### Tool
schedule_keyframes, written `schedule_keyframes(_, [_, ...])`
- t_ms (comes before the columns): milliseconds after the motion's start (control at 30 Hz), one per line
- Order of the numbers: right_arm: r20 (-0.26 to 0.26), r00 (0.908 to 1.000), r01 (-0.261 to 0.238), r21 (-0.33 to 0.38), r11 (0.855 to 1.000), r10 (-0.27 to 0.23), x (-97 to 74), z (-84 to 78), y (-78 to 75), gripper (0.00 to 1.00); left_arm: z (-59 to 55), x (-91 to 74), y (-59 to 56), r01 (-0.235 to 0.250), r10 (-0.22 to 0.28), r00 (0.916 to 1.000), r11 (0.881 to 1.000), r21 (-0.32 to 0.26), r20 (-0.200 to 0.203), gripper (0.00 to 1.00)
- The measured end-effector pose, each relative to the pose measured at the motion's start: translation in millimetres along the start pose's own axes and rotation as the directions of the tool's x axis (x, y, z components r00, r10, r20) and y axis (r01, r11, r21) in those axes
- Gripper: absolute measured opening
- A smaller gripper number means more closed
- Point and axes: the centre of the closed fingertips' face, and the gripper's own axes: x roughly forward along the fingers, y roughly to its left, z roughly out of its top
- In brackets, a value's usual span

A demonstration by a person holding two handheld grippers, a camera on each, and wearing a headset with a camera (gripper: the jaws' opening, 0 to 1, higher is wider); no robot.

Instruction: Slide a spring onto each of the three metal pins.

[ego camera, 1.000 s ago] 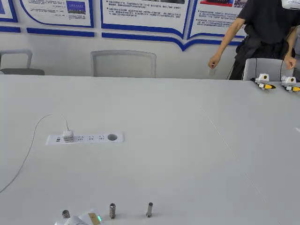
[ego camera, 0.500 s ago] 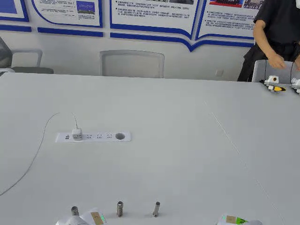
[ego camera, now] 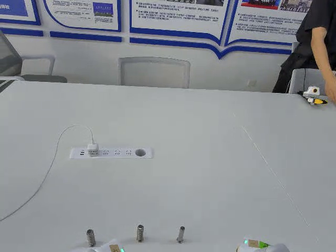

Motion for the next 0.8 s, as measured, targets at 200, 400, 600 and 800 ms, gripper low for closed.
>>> schedule_keyframes(200, [-0.005, 0.9994, -0.034, 0.013, 0.999, 0.034, 2.8, -0.7, 4.5, 0.41, 2.0, -0.6, -6.4, 0.011, -0.011, 0.9999, 1.000, 0.012, 0.005, 0.10])
schedule_keyframes(400, [-0.004, 0.9981, -0.062, 0.026, 0.998, 0.062, 4.5, 0.6, 7.6, 0.35, 2.9, 0.3, -10.9, 0.020, -0.021, 0.9997, 1.000, 0.012, 0.011, 0.10])
schedule_keyframes(600, [-0.016, 0.9960, -0.087, 0.032, 0.996, 0.088, 6.0, 0.0, 11.3, 0.32, 9.7, 0.1, -18.1, 0.035, -0.036, 0.9991, 0.999, 0.030, 0.023, 0.10])
schedule_keyframes(800, [-0.022, 0.9932, -0.114, 0.054, 0.992, 0.115, 5.1, -0.1, 16.7, 0.28, 13.9, 0.6, -23.7, 0.049, -0.050, 0.9983, 0.998, 0.044, 0.030, 0.10])
